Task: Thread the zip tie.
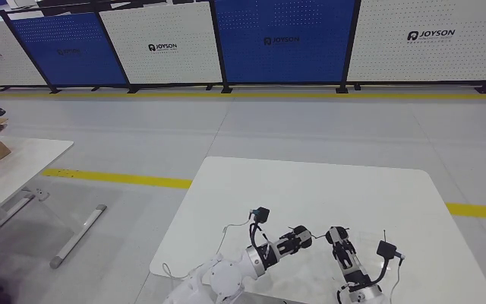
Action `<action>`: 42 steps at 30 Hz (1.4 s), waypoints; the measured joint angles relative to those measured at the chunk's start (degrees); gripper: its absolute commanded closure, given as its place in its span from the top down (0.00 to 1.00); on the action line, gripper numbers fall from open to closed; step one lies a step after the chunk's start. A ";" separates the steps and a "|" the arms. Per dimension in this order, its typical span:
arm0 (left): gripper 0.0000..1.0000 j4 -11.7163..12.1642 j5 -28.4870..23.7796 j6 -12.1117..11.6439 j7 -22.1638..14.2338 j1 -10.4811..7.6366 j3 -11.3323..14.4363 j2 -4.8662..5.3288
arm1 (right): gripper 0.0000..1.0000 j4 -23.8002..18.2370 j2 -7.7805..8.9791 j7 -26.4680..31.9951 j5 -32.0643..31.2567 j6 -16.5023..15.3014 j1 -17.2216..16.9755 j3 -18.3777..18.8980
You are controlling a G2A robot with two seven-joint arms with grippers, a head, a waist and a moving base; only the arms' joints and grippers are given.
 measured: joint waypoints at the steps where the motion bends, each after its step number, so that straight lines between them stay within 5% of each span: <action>1: 0.00 0.10 -0.98 -0.04 -0.86 -0.08 -0.19 0.05 | 0.00 -0.16 0.03 -0.01 -0.06 0.00 -0.04 -0.03; 14: 0.00 1.98 -7.15 -1.05 -3.57 -1.07 0.08 -0.13 | 0.00 -1.39 0.82 -0.43 0.33 0.00 -0.22 -0.96; 32: 0.00 3.56 -8.10 -0.82 -2.94 -2.30 1.26 -0.56 | 0.00 0.00 1.01 1.03 2.78 0.03 1.21 -0.92; 42: 0.00 5.30 -10.11 -3.42 -3.77 -3.26 2.30 -0.93 | 0.00 -1.15 0.92 1.05 2.22 0.00 0.26 -0.30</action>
